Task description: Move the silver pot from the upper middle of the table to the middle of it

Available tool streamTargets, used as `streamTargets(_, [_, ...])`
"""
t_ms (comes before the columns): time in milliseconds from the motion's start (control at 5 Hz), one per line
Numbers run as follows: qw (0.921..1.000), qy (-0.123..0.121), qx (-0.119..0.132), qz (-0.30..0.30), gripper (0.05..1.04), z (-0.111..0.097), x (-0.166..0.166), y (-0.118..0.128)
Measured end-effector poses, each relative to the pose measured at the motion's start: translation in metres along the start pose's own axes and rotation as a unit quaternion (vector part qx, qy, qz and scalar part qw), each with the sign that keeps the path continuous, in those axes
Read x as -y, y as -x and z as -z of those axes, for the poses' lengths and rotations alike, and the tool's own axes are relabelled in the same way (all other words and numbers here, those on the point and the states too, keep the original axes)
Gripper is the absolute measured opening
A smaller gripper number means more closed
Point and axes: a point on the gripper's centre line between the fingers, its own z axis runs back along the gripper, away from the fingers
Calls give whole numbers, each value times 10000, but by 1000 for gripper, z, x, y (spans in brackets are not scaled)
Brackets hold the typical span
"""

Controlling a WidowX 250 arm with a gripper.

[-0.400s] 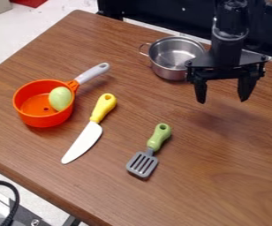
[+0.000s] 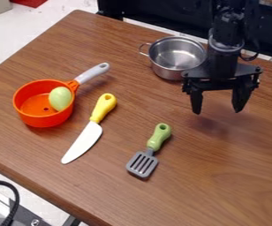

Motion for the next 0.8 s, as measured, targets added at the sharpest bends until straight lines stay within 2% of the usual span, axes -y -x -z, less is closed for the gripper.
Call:
streamTargets(200, [9973,-70,204,-698,999,-1,-20,-7])
streamTargets(400, [9817,41,639,-1795,999,-18,-35,-24])
streamTargets(600, [9629,168,814,-2566,999,-22,-48,-41])
streamTargets(800, [9441,279,815,-3181,999,-37,-57,-62])
